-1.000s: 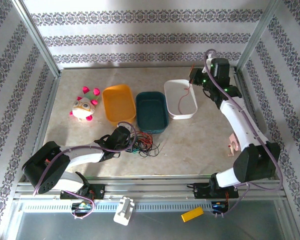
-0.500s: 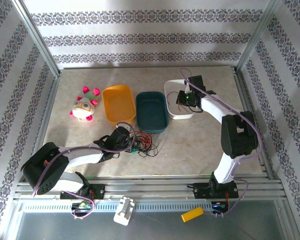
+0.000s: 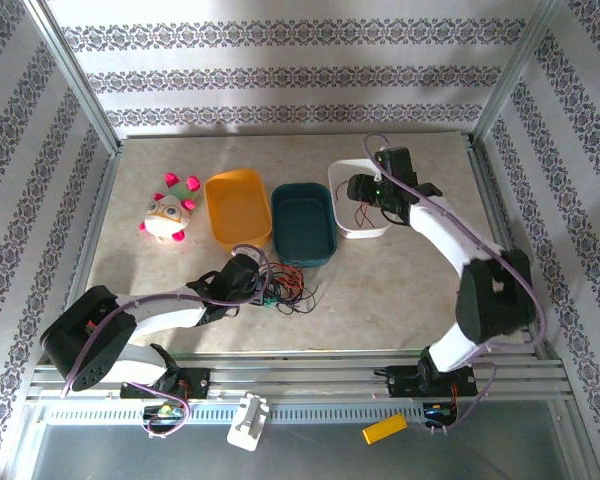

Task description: Untangle the cables

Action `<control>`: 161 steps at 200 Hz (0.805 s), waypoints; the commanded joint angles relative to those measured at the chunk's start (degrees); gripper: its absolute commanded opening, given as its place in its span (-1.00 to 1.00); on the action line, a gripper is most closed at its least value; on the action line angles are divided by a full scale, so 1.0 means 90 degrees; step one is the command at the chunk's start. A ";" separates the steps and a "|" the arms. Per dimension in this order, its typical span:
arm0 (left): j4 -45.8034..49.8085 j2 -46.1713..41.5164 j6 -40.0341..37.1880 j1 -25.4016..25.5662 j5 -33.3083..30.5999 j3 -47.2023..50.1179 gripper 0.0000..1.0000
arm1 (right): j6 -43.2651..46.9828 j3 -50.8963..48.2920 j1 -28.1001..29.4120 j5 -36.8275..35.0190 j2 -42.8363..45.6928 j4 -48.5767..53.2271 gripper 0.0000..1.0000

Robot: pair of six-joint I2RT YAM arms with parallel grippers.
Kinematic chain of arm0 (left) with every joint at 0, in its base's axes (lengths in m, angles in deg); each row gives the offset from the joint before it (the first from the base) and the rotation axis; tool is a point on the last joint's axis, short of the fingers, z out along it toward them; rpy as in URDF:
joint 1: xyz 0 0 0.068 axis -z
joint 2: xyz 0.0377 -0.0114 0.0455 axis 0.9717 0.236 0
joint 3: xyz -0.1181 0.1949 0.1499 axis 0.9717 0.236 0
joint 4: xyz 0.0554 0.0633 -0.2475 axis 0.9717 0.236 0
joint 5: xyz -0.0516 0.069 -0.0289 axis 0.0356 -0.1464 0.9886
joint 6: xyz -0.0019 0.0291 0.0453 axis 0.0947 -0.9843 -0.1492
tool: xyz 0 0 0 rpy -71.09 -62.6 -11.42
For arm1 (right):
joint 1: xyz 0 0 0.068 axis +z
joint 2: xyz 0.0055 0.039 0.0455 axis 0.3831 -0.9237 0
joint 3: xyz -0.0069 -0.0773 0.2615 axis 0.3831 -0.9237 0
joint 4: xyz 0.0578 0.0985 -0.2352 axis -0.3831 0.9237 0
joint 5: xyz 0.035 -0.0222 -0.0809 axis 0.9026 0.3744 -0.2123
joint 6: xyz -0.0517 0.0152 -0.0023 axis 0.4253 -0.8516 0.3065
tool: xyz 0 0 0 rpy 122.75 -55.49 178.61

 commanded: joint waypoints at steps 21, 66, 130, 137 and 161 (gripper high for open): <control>0.0200 -0.0056 -0.0008 0.0121 -0.0188 0.0117 -1.00 | 0.0698 -0.1084 0.1121 0.0785 0.1283 0.0140 0.35; 0.0189 0.0020 -0.0009 0.0121 -0.0220 0.0098 -1.00 | 0.0121 -0.2376 0.2726 0.1385 0.1603 -0.0186 0.32; 0.0193 0.0077 -0.0007 0.0125 -0.0198 0.0059 -1.00 | -0.0389 -0.2657 0.3363 0.1039 0.0948 -0.1024 0.24; 0.0199 0.0098 -0.0002 0.0128 -0.0184 0.0041 -1.00 | -0.0376 -0.2600 0.3408 0.1004 0.0868 -0.1058 0.24; 0.0197 0.0145 -0.0007 0.0130 -0.0177 0.0020 -1.00 | -0.0403 -0.2428 0.3470 0.0872 0.0572 -0.1069 0.17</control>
